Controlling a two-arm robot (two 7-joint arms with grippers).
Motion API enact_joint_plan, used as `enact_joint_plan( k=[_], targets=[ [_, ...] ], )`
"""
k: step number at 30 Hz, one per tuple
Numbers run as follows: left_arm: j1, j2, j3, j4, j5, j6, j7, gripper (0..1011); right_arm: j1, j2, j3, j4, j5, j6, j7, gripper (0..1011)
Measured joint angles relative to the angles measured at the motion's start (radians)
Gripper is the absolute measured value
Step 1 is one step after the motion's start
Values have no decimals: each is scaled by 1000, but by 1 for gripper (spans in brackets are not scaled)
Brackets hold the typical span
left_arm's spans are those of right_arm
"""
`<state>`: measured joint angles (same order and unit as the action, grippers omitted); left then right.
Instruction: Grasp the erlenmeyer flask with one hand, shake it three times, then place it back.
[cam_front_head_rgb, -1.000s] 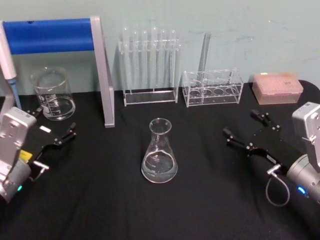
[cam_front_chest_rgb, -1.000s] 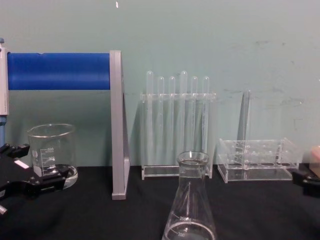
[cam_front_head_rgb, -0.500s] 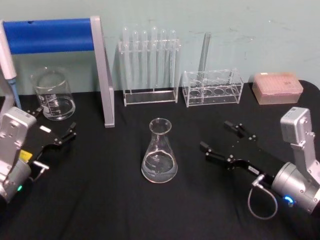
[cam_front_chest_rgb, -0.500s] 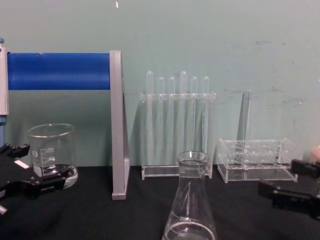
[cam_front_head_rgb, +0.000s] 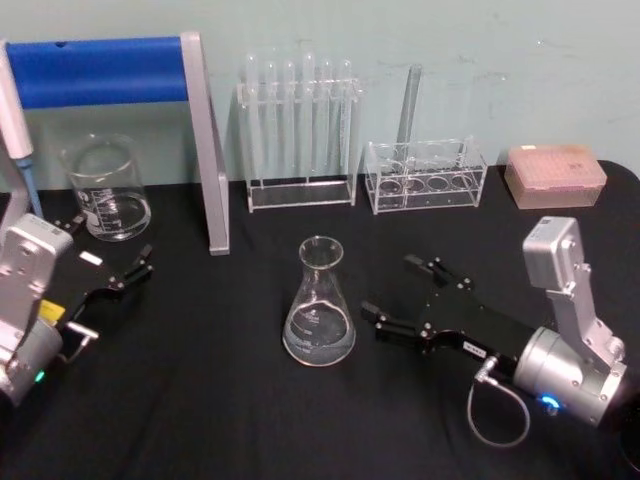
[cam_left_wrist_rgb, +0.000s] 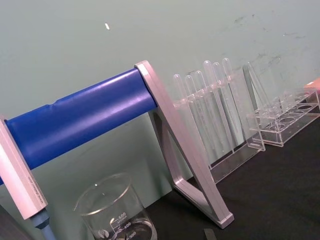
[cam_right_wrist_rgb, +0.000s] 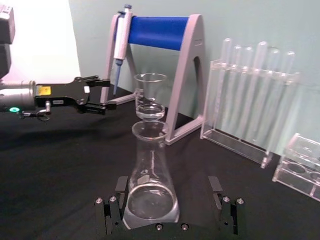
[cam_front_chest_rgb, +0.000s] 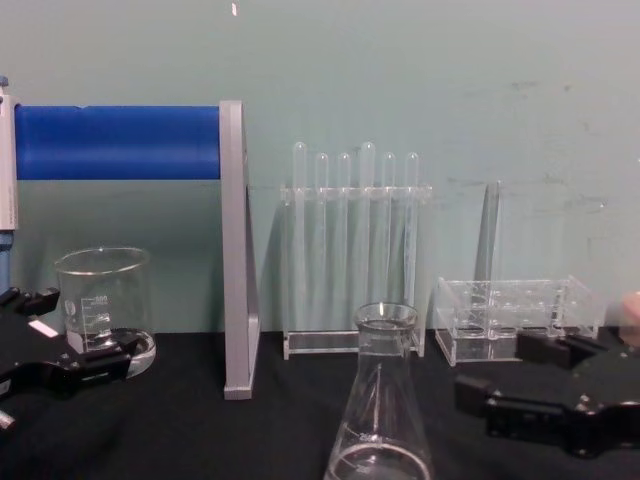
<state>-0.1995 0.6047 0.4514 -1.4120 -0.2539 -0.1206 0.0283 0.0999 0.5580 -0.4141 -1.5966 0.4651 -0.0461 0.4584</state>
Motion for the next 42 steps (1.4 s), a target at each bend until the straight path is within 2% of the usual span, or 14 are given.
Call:
enact_joint_plan(
  k=[11,24,42],
  targets=[
    [0,0,0,0,0,0,0,1001,65,-55,-30,59,-49,10,50,1000],
    [0,0,0,0,0,0,0,1001,136,-111,-53,137,-64,15,81,1000],
    [0,0,0,0,0,0,0,1001,203,-161,-79,215,-77,11,95,1000]
  ],
)
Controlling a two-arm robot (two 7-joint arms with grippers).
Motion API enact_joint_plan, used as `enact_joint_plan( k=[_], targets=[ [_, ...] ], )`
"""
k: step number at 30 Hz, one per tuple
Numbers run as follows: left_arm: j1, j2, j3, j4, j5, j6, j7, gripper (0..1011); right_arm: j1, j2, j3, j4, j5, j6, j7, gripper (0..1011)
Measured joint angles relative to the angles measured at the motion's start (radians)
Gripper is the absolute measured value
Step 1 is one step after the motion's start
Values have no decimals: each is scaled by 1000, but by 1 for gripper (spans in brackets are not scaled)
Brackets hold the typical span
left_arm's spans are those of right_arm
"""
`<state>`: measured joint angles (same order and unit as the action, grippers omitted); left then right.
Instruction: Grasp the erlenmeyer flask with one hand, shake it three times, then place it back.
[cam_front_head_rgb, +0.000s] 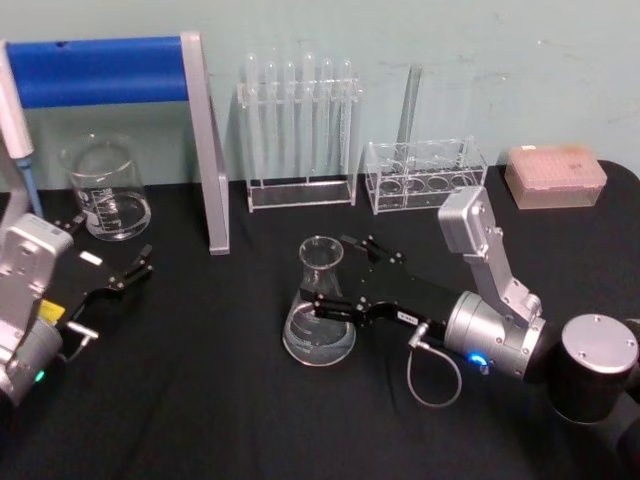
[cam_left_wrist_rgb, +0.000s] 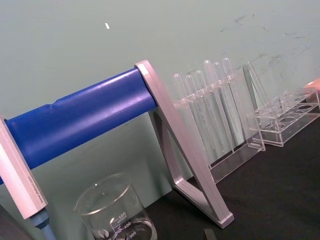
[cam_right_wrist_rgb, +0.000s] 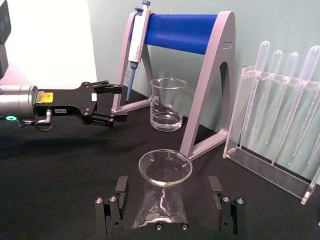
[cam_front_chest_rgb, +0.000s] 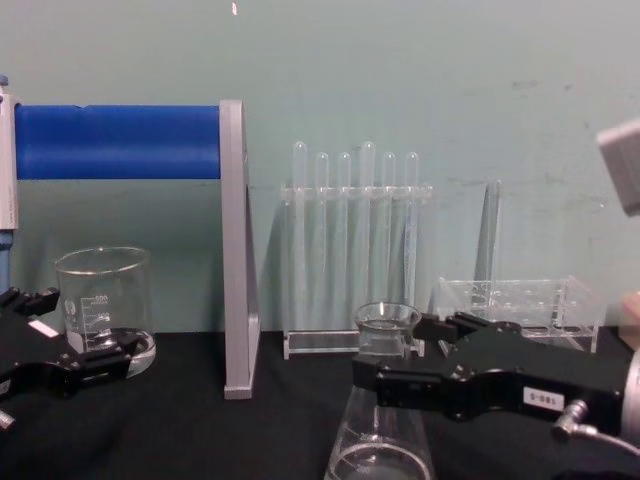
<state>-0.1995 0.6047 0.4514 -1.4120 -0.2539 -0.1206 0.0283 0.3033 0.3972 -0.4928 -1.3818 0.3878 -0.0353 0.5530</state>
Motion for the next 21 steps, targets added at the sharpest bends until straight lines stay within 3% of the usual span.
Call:
enact_joint_plan(
  k=[21],
  targets=[
    [0,0,0,0,0,0,0,1001,36,-28,-11,51,-3,-3,10,1000]
  ],
)
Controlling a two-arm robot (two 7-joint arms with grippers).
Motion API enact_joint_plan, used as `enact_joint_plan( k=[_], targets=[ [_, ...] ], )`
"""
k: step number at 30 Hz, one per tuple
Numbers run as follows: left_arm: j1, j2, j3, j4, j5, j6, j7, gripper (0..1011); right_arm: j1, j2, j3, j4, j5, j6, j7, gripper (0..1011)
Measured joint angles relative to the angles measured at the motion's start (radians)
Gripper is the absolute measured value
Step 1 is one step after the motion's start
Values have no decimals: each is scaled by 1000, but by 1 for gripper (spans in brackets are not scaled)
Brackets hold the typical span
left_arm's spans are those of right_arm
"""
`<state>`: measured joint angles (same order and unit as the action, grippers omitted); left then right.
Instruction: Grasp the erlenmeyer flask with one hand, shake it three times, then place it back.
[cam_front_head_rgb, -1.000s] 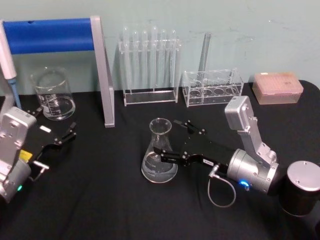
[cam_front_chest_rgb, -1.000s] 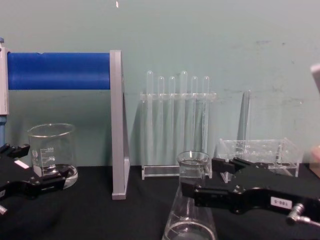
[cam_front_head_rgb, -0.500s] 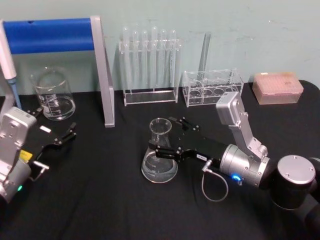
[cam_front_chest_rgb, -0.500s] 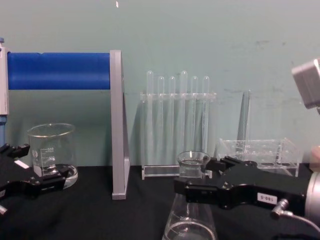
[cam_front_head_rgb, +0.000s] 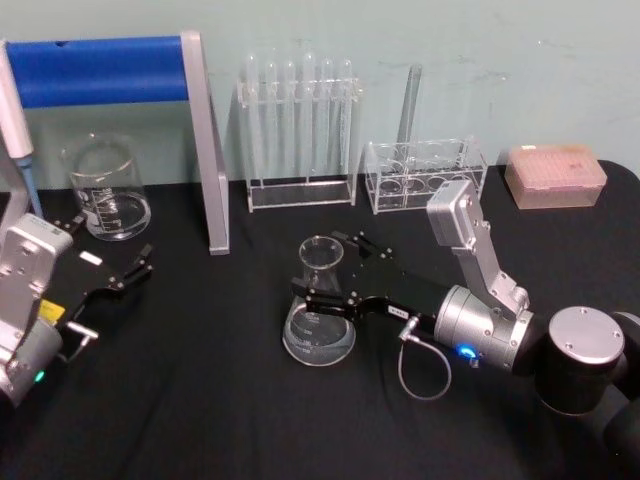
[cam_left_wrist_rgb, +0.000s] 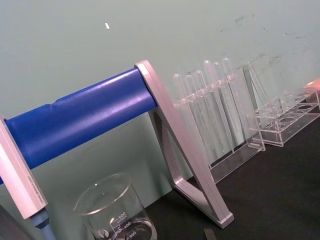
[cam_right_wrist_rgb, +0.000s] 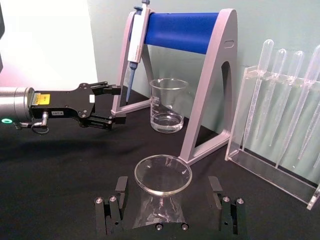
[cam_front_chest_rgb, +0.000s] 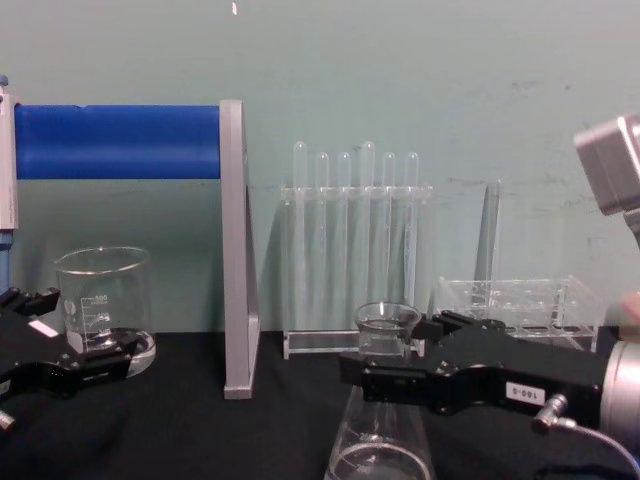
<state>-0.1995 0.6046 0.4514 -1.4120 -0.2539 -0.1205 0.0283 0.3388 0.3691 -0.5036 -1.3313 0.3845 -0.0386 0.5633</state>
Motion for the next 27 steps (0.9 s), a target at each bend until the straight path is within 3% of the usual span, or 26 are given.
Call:
enact_joint_plan(
  k=[15,27],
  targets=[
    [0,0,0,0,0,0,0,1001,0,1,-1,-2,1,0,0,1000],
    [0,0,0,0,0,0,0,1001,-1,1,0,-2,2,0,-1,734]
  ],
)
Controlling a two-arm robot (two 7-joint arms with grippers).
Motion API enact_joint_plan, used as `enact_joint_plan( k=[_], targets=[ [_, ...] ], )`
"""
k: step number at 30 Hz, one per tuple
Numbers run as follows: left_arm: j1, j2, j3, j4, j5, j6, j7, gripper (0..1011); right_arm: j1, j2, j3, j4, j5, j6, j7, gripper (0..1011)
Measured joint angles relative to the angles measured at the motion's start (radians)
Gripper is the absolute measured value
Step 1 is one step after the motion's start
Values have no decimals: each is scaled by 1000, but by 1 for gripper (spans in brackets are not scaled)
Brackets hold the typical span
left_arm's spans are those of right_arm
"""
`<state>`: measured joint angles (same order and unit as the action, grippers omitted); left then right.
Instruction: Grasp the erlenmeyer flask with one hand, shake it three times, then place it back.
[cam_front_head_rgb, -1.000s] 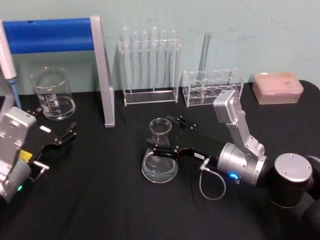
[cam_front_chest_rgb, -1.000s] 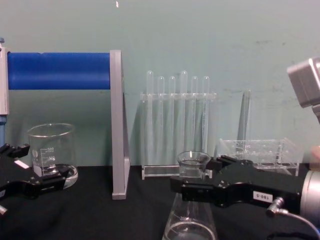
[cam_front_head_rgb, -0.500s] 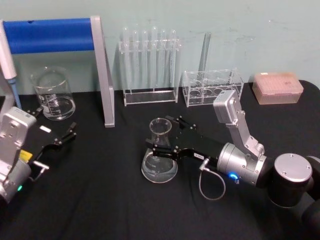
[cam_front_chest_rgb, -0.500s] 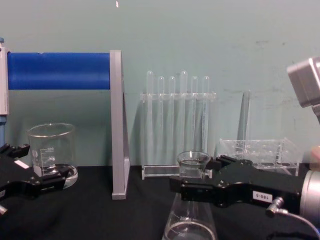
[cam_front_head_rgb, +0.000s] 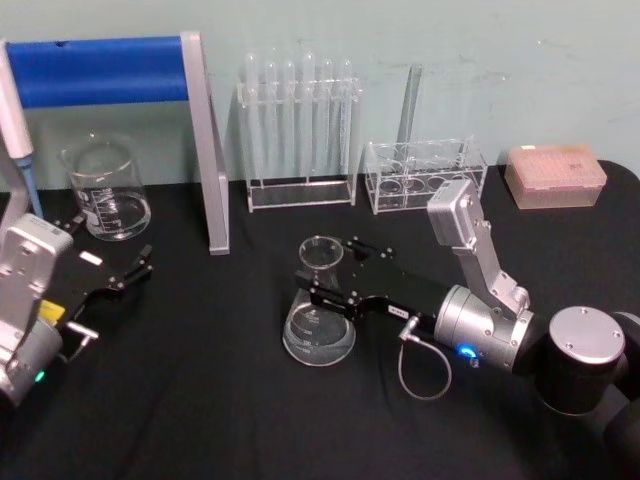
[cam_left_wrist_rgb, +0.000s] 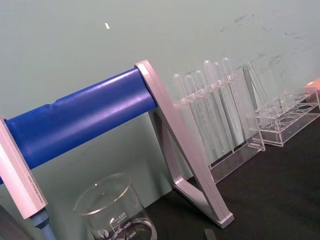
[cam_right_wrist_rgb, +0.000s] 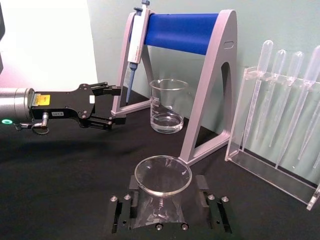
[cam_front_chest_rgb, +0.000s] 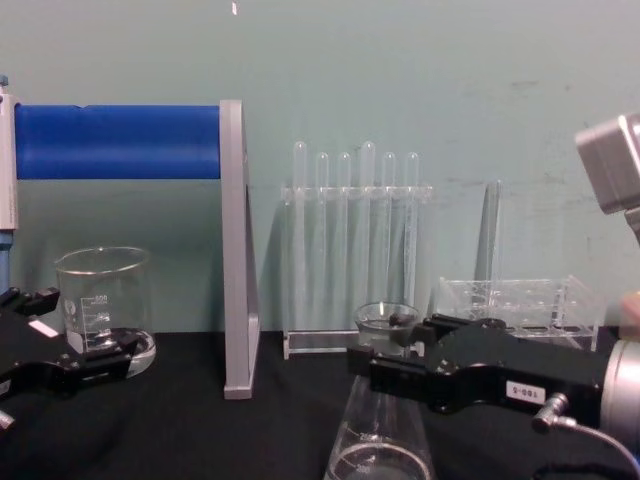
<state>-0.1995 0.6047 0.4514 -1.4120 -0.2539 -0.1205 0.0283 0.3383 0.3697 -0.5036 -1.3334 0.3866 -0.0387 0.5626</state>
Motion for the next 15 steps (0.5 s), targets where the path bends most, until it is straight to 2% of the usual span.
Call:
enact_joint_plan(
  k=[8,15],
  targets=[
    [0,0,0,0,0,0,0,1001,0,0,0,0,0,0,0,463],
    [0,0,0,0,0,0,0,1001,-1,0,2,0,3,-1,0,456]
  ],
)
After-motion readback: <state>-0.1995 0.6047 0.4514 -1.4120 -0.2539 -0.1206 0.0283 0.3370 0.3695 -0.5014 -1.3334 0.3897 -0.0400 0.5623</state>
